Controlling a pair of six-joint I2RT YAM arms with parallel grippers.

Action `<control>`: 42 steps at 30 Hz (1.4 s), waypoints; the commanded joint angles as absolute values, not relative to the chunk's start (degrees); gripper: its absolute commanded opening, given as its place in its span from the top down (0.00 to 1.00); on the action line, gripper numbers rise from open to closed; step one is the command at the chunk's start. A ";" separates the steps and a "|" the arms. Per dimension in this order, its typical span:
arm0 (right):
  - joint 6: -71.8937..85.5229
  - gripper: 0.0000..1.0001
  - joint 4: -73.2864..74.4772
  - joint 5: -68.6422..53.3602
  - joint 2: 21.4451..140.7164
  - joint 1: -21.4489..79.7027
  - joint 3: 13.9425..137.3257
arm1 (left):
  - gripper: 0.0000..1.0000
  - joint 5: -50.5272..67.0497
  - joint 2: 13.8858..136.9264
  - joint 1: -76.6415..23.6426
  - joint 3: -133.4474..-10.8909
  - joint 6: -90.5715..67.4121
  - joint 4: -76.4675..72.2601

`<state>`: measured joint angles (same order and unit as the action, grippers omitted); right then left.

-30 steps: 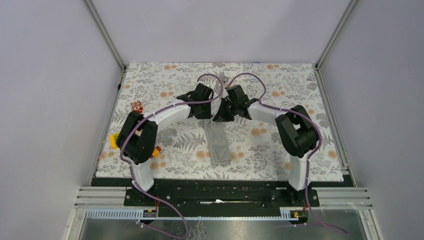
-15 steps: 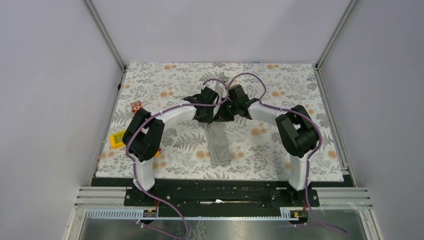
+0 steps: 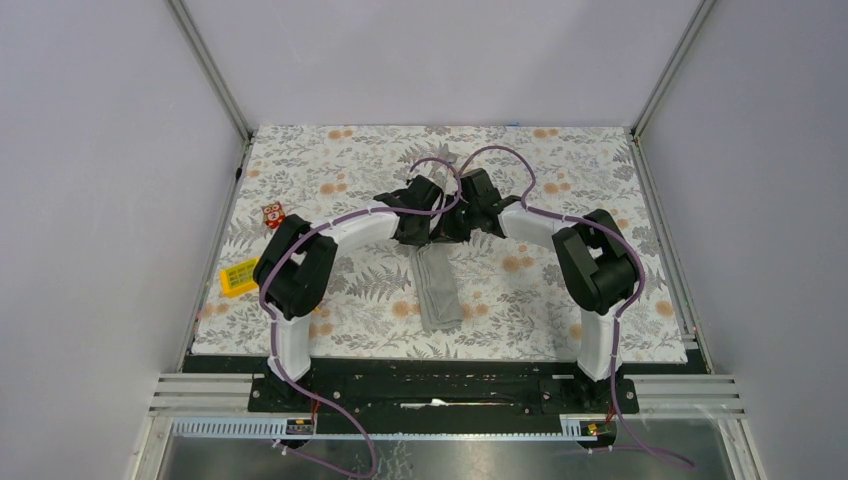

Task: Fold the napkin into a case and place the utensils inside
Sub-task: Stuff the top corner of the smaller-rectangle-folded napkin into the folded napkin.

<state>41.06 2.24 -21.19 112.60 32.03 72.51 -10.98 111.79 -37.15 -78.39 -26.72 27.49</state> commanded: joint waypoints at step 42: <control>53.97 0.71 -29.27 -35.97 116.18 31.81 61.30 | 1.00 -4.08 98.35 -32.05 -67.00 -29.64 18.68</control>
